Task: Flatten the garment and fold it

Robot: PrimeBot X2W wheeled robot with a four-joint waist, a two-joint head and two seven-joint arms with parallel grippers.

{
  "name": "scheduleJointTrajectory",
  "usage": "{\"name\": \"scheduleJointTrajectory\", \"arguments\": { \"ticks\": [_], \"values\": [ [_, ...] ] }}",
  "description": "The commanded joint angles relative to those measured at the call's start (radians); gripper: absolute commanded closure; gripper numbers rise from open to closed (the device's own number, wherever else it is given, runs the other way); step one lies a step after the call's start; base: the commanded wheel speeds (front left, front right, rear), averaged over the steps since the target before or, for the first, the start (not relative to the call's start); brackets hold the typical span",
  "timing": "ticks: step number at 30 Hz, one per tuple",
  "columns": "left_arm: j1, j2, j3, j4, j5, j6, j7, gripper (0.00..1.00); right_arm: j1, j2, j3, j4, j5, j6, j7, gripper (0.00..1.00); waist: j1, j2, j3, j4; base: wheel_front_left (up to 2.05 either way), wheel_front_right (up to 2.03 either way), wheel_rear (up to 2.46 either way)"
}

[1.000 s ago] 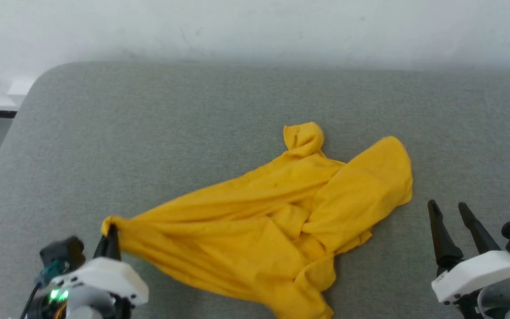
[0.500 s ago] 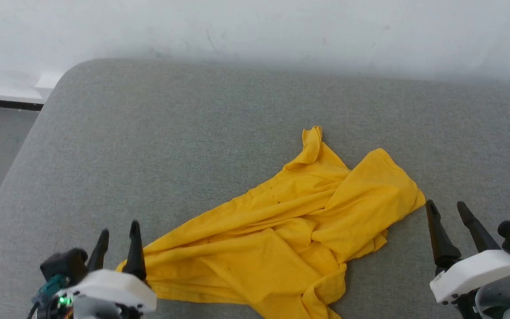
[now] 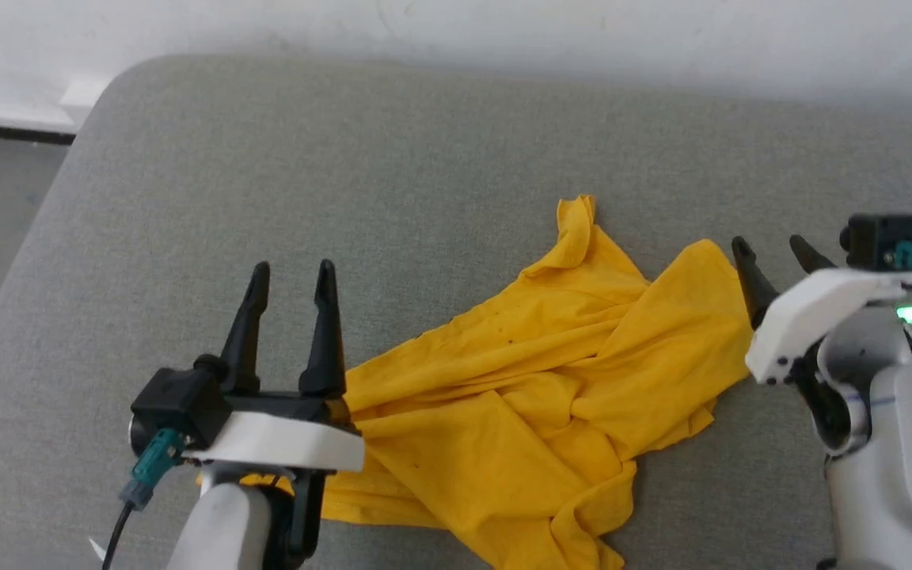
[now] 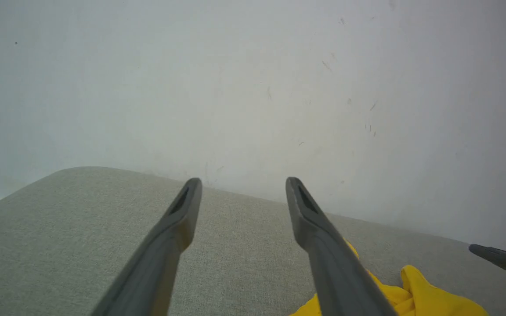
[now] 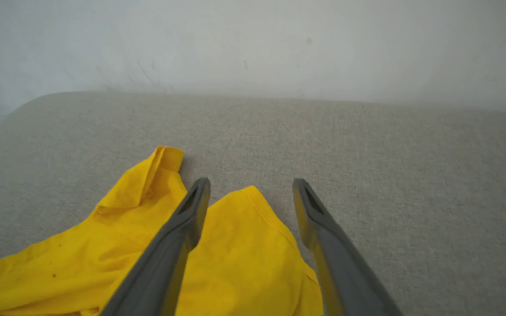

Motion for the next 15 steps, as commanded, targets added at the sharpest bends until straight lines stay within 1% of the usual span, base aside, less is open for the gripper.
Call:
{"name": "scheduleJointTrajectory", "arguments": {
  "ticks": [1, 5, 8, 11, 12, 13, 14, 15],
  "values": [
    [-0.025, -0.016, 0.013, 0.007, 0.014, -0.021, -0.004, 0.0, -0.044, 0.001, -0.014, 0.051, -0.042, -0.001, 0.037, 0.0, -0.0001, 0.0, 0.052, 0.034, 0.0, 0.0, 0.0],
    [-0.057, -0.043, 0.026, 0.018, 0.043, -0.055, -0.004, 0.0, -0.122, 0.001, -0.041, 0.183, -0.11, -0.001, 0.192, 0.0, -0.0001, 0.0, 0.097, 0.07, 0.0, 0.0, 0.0],
    [-0.067, -0.048, 0.032, 0.025, 0.055, -0.068, -0.004, 0.0, -0.156, 0.001, -0.031, 0.227, -0.152, -0.001, 0.286, 0.0, -0.0001, 0.0, 0.12, 0.081, 0.0, 0.0, 0.0],
    [-0.069, -0.049, 0.029, 0.032, 0.041, -0.066, -0.004, 0.0, -0.166, 0.001, -0.021, 0.246, -0.166, -0.001, 0.352, 0.0, -0.0001, 0.0, 0.127, 0.081, 0.0, 0.0, 0.0],
    [-0.069, -0.049, 0.028, 0.033, 0.036, -0.064, -0.004, 0.0, -0.165, 0.001, -0.022, 0.247, -0.166, -0.001, 0.372, 0.54, -0.0001, 0.0, 0.128, 0.08, 0.0, 0.0, 0.0],
    [-0.068, -0.049, 0.028, 0.035, 0.032, -0.062, -0.004, 0.0, -0.162, 0.001, -0.023, 0.245, -0.164, -0.001, 0.388, 0.71, -0.0001, 0.0, 0.126, 0.078, 0.0, 0.0, 0.0],
    [-0.068, -0.049, 0.028, 0.035, 0.032, -0.062, -0.004, 0.0, -0.162, 0.001, -0.023, 0.245, -0.164, -0.001, 0.388, 0.71, -0.0001, 0.0, 0.126, 0.078, 0.0, 0.0, 0.0],
    [-0.067, -0.049, 0.028, 0.037, 0.03, -0.06, -0.004, 0.0, -0.159, 0.001, -0.023, 0.239, -0.158, -0.001, 0.396, 0.95, -0.0001, 0.0, 0.123, 0.074, 0.0, 0.0, 0.0]
  ]
}}
